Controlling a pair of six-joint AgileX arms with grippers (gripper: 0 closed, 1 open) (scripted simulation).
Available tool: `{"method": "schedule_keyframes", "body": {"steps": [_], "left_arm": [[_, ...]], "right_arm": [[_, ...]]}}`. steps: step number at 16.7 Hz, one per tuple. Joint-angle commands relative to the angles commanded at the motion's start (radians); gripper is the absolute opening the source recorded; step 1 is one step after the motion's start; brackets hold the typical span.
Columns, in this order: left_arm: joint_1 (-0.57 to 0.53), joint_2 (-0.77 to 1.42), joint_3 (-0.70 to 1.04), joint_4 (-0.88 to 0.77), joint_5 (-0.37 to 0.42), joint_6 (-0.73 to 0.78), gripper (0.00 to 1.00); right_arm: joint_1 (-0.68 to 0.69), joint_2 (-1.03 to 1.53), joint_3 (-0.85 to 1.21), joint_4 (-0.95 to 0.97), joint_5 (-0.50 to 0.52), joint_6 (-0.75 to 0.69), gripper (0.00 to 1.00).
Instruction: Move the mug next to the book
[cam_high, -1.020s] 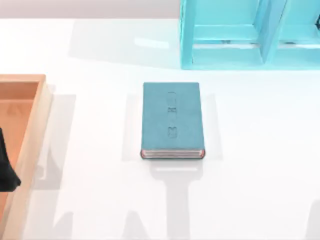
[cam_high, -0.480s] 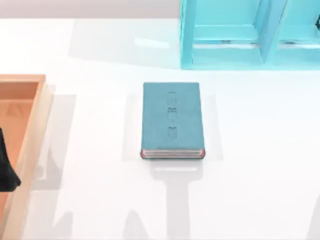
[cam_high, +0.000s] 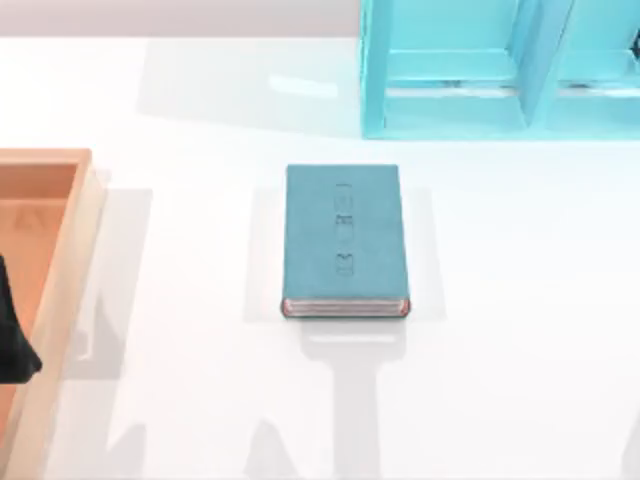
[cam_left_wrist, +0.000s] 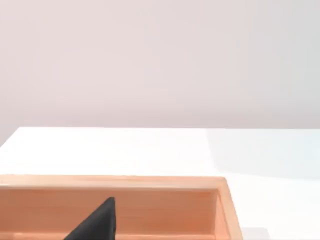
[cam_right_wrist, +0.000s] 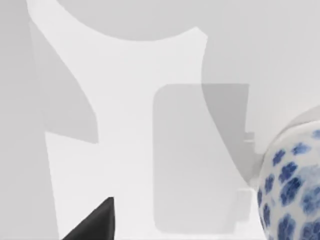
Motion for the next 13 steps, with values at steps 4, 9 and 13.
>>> {"method": "schedule_keyframes", "body": {"steps": [4, 9, 13], "left_arm": [[0.000, 0.000, 0.000, 0.000, 0.000, 0.000, 1.00], [0.000, 0.000, 0.000, 0.000, 0.000, 0.000, 1.00], [0.000, 0.000, 0.000, 0.000, 0.000, 0.000, 1.00]], "right_arm": [[0.000, 0.000, 0.000, 0.000, 0.000, 0.000, 0.92], [0.000, 0.000, 0.000, 0.000, 0.000, 0.000, 0.55], [0.000, 0.000, 0.000, 0.000, 0.000, 0.000, 0.25]]}}
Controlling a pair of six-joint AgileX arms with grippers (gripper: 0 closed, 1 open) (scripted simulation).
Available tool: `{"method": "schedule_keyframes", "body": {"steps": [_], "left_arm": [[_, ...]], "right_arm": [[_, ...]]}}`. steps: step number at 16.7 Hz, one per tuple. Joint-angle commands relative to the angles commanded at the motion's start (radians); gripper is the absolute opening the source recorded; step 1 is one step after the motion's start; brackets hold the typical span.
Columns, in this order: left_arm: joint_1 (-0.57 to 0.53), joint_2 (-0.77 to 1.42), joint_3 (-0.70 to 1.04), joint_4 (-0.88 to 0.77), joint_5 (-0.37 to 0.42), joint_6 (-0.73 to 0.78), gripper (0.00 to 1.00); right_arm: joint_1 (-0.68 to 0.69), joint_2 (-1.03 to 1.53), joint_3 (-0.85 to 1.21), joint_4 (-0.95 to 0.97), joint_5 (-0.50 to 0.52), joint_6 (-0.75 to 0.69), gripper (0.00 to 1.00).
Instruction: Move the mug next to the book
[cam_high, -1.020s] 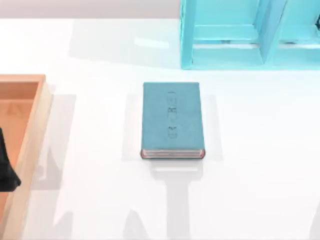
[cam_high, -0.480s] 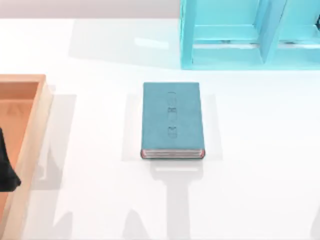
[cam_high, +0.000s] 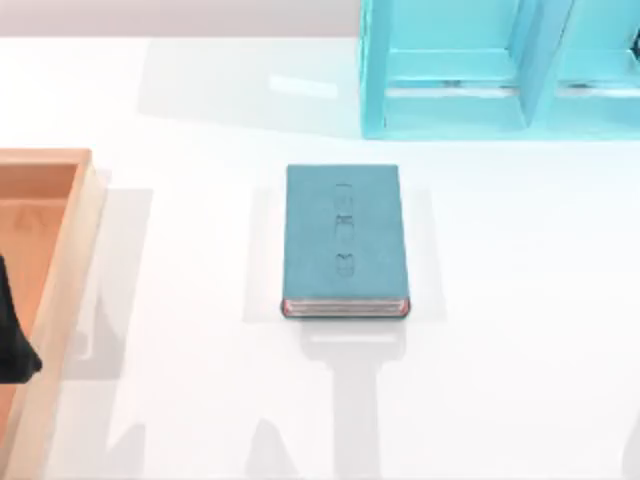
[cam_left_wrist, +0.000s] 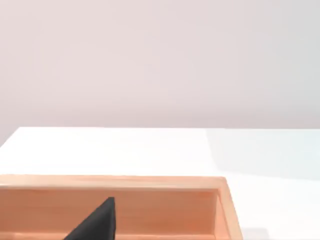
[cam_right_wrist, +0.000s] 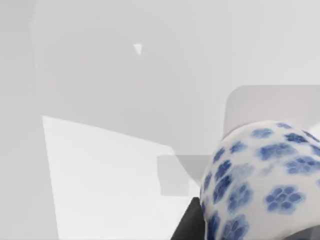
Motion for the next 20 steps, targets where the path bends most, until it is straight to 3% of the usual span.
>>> {"method": "schedule_keyframes", "body": {"steps": [3, 4, 14, 20], "left_arm": [[0.000, 0.000, 0.000, 0.000, 0.000, 0.000, 1.00], [0.000, 0.000, 0.000, 0.000, 0.000, 0.000, 1.00], [0.000, 0.000, 0.000, 0.000, 0.000, 0.000, 1.00], [0.000, 0.000, 0.000, 0.000, 0.000, 0.000, 1.00]], "right_arm": [[0.000, 0.000, 0.000, 0.000, 0.000, 0.000, 0.02], [0.000, 0.000, 0.000, 0.000, 0.000, 0.000, 0.00], [0.000, -0.008, 0.016, -0.016, 0.001, 0.001, 0.00], [-0.003, -0.077, 0.139, -0.221, 0.001, -0.002, 0.00]]}}
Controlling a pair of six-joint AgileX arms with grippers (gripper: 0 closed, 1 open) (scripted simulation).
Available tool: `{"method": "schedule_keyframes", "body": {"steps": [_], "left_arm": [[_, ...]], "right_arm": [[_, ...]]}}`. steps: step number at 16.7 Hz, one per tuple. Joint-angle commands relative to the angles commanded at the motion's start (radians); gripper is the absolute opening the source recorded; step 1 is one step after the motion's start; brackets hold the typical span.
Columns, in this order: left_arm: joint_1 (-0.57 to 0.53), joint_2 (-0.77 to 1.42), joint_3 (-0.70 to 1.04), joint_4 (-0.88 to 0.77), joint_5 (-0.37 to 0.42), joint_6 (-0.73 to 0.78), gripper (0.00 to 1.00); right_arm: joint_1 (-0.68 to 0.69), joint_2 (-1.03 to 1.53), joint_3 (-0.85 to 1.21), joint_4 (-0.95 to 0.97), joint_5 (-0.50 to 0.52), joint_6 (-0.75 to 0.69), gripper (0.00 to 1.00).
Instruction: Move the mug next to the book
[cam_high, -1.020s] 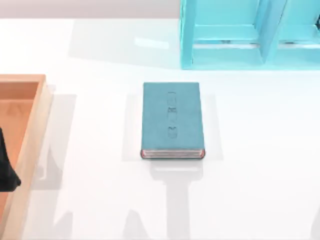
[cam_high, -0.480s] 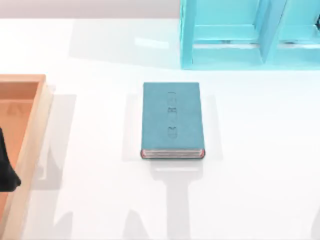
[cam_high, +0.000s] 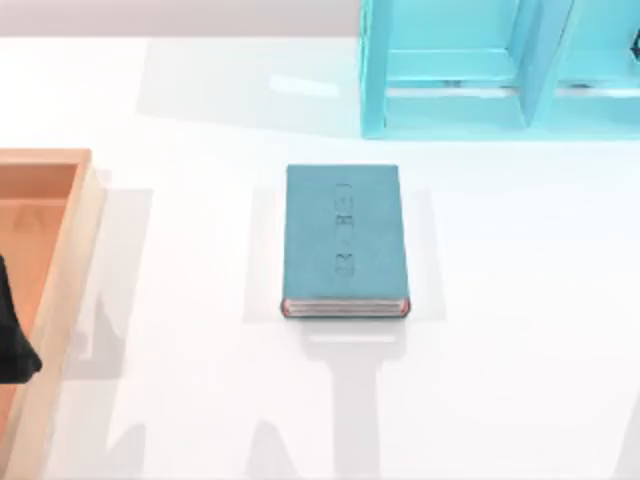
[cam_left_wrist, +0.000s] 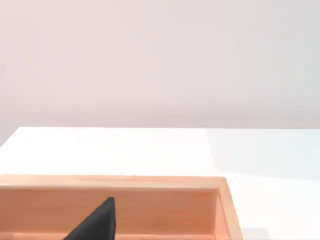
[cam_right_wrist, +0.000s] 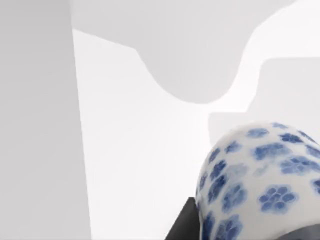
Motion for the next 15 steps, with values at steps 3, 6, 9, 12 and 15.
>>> {"method": "schedule_keyframes", "body": {"steps": [3, 6, 9, 12, 15], "left_arm": [[0.000, 0.000, 0.000, 0.000, 0.000, 0.000, 1.00], [0.000, 0.000, 0.000, 0.000, 0.000, 0.000, 1.00], [0.000, 0.000, 0.000, 0.000, 0.000, 0.000, 1.00], [0.000, 0.000, 0.000, 0.000, 0.000, 0.000, 1.00], [0.000, 0.000, 0.000, 0.000, 0.000, 0.000, 1.00]], "right_arm": [[0.000, -0.009, 0.016, -0.019, 0.000, 0.000, 0.00], [0.001, -0.005, 0.012, -0.016, 0.000, 0.001, 0.00], [0.028, 0.017, 0.054, -0.024, 0.003, 0.054, 0.00], [0.097, 0.075, 0.150, -0.046, 0.007, 0.186, 0.00], [0.204, 0.167, 0.275, -0.087, 0.007, 0.404, 0.00]]}}
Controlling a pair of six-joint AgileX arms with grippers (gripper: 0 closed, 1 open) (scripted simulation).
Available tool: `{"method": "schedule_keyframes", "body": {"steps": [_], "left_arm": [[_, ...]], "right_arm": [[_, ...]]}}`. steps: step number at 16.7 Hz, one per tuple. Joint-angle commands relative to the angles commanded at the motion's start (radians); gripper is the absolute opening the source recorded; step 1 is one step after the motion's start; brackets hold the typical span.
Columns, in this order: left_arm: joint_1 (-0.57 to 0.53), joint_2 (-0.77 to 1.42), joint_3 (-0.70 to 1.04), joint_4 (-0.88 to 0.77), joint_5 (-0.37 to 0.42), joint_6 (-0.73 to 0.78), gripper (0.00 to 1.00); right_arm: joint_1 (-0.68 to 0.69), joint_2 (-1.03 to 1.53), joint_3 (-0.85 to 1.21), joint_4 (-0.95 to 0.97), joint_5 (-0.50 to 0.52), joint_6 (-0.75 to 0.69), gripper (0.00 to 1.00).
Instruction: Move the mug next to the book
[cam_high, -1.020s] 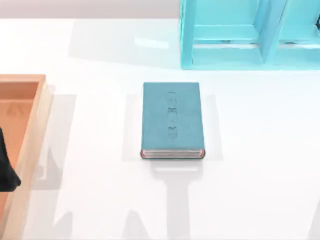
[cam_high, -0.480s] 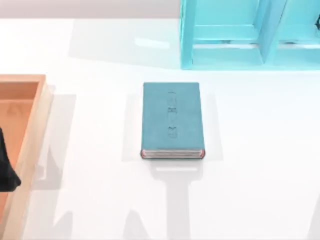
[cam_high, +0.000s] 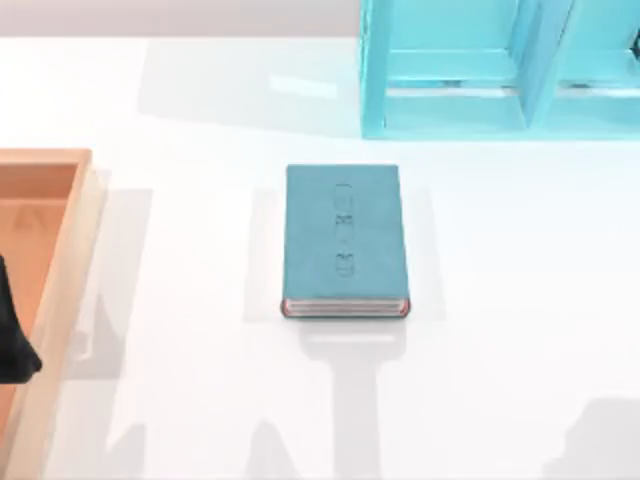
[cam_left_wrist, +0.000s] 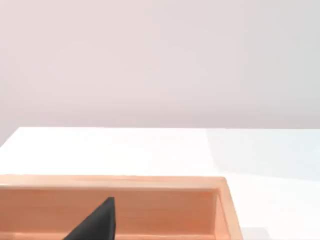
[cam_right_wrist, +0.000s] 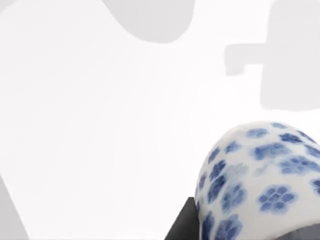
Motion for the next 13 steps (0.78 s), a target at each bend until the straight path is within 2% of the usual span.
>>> {"method": "schedule_keyframes", "body": {"steps": [4, 13], "left_arm": [[0.000, 0.000, 0.000, 0.000, 0.000, 0.000, 1.00], [0.000, 0.000, 0.000, 0.000, 0.000, 0.000, 1.00]], "right_arm": [[0.181, 0.168, 0.189, -0.083, -0.009, 0.423, 0.00], [0.637, 0.541, 0.619, -0.252, -0.046, 1.600, 0.00]]}}
